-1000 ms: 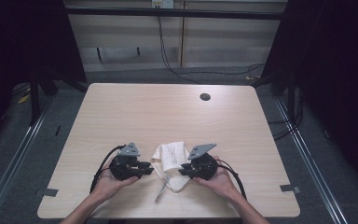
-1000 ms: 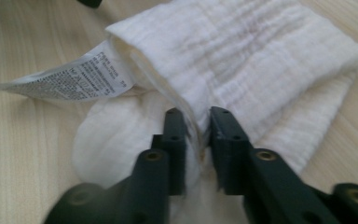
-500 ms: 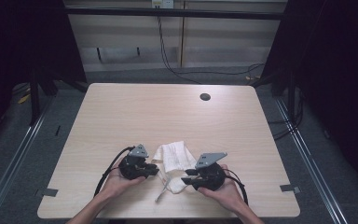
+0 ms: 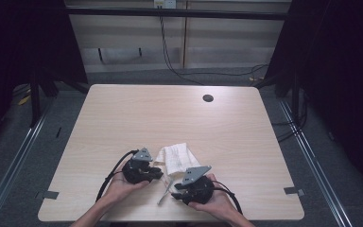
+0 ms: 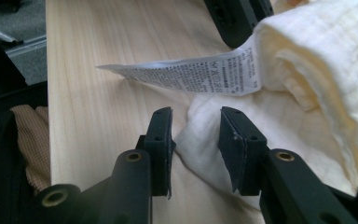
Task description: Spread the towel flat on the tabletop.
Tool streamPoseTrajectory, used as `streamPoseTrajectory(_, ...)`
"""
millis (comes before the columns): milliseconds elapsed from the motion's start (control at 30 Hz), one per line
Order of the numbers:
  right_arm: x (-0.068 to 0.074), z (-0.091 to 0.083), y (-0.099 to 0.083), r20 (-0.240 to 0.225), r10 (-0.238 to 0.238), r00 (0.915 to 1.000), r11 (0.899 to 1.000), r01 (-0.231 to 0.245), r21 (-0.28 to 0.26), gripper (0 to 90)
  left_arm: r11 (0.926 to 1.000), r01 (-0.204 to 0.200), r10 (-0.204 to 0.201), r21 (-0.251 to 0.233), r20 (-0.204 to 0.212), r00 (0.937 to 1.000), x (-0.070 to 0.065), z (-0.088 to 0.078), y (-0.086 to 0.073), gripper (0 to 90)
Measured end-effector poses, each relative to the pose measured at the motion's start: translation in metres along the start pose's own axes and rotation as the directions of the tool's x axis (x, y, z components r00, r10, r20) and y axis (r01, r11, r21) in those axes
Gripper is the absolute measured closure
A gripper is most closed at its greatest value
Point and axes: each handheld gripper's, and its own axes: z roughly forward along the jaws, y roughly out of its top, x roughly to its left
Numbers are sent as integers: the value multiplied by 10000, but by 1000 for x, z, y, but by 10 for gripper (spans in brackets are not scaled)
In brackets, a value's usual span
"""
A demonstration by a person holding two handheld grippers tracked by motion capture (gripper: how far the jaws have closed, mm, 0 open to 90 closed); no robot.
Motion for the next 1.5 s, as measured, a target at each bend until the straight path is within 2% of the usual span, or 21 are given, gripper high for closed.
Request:
streamPoseTrajectory(167,5,1,0,253,-495,9985,9988,494,77,658,10000,38,-38,-25,40,10000,0,0,0,760)
streamPoseTrajectory(200,5,1,-1,270,-328,9991,9995,327,43,747,10000,59,-59,-25,37,10000,0,0,0,761)
streamPoseTrajectory(233,5,1,-1,270,-328,9991,9995,327,43,747,10000,59,-59,-25,37,10000,0,0,0,760)
streamPoseTrajectory(267,2,0,-1,318,-258,9992,9997,256,68,843,9999,75,-75,-90,9,10000,0,1,0,755)
streamPoseTrajectory(300,2,0,-1,318,-258,9992,9997,256,68,843,9999,75,-75,-90,9,10000,0,1,0,742)
streamPoseTrajectory(400,-5,-3,-1,-140,323,9994,9994,-325,-148,860,9999,158,-158,-9,-33,9999,-1,0,2,708)
streamPoseTrajectory(467,-9,-10,1,-194,576,9981,9974,-584,-414,862,9996,170,-168,-230,117,9998,-1,-3,4,689)
streamPoseTrajectory(567,-20,-32,10,-63,1098,9939,9854,-1097,-1301,866,9981,317,-312,-531,87,9995,2,-6,4,659)
streamPoseTrajectory(667,-26,-42,14,48,1238,9923,9782,-1212,-1688,869,9980,334,-334,-539,3,9994,2,-9,4,638)
streamPoseTrajectory(767,-38,-59,21,287,1598,9867,9615,-1490,-2310,869,9975,224,-233,-674,-127,9996,2,-13,6,618)
streamPoseTrajectory(867,-43,-66,23,507,1629,9853,9585,-1458,-2449,869,9971,312,-326,-699,-191,9993,4,-13,7,599)
streamPoseTrajectory(900,-48,-75,24,634,1825,9812,9511,-1598,-2644,870,9967,346,-362,-740,-205,9991,6,-13,7,585)
streamPoseTrajectory(1000,-54,-82,25,878,1939,9771,9463,-1627,-2794,869,9950,558,-584,-829,-287,9979,10,-15,7,581)
streamPoseTrajectory(1033,-61,-89,27,990,2127,9721,9380,-1747,-2995,870,9955,420,-453,-853,-380,9983,10,-18,11,586)
streamPoseTrajectory(1133,-73,-96,28,1208,2357,9643,9300,-1877,-3161,869,9949,289,-340,-966,-520,9981,9,-21,16,597)
streamPoseTrajectory(1233,-82,-101,27,1354,2527,9580,9261,-1989,-3206,869,9898,682,-781,-1250,-759,9941,19,-16,27,535)
streamPoseTrajectory(1267,-82,-101,27,1354,2527,9580,9261,-1989,-3206,869,9898,682,-781,-1250,-759,9941,19,-16,27,514)
streamPoseTrajectory(1300,-85,-102,25,1435,2646,9536,9244,-2084,-3195,870,9857,980,-1061,-1372,-527,9930,24,-13,28,512)
streamPoseTrajectory(1400,-88,-102,21,1436,2744,9508,9213,-2171,-3225,869,9905,856,-928,-1073,-641,9936,25,-8,28,509)
streamPoseTrajectory(1467,-90,-100,18,1444,2826,9483,9205,-2257,-3190,870,9919,823,-874,-967,-488,9950,25,-3,27,550)
streamPoseTrajectory(1500,-91,-99,16,1425,2866,9474,9189,-2297,-3207,869,9931,747,-773,-910,-261,9967,22,0,28,637)
